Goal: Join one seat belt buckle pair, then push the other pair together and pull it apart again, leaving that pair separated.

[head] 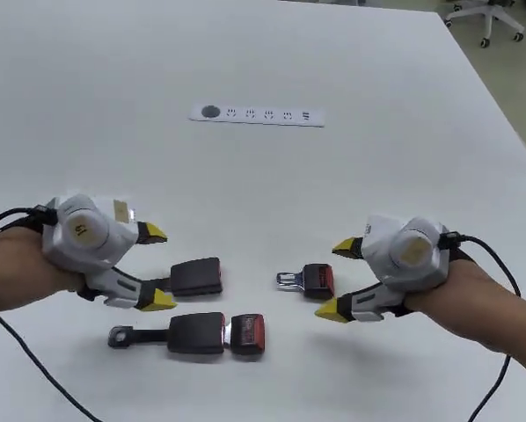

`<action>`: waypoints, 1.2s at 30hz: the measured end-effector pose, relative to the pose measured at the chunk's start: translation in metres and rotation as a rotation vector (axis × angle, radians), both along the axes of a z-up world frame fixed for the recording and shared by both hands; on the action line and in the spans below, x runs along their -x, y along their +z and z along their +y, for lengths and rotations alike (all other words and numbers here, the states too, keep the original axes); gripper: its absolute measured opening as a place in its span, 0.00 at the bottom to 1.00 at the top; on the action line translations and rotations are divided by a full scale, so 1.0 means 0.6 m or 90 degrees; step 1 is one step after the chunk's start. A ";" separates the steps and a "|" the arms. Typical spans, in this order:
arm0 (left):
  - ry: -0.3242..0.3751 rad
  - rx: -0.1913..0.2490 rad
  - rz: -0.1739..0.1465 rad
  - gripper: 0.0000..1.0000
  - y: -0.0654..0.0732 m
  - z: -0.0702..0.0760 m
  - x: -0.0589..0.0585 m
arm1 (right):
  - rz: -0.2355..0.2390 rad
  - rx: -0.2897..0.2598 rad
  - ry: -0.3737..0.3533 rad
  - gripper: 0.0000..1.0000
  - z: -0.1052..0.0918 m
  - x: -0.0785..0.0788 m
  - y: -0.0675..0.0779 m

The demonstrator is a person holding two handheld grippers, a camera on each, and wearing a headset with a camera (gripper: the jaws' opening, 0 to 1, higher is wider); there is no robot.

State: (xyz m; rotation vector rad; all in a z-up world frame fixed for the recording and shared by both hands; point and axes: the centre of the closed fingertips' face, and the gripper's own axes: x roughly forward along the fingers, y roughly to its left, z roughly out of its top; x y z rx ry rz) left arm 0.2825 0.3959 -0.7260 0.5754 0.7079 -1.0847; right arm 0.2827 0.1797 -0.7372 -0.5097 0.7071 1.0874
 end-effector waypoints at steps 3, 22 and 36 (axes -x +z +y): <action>0.027 0.003 -0.004 0.72 0.006 0.014 0.011 | -0.002 -0.018 -0.021 0.67 -0.001 0.019 0.005; 0.188 0.087 0.011 1.00 0.004 0.096 0.090 | -0.020 -0.076 -0.105 0.99 -0.023 0.071 0.024; 0.234 0.115 0.020 1.00 0.014 0.111 0.110 | -0.039 -0.076 -0.115 0.99 -0.008 0.079 0.027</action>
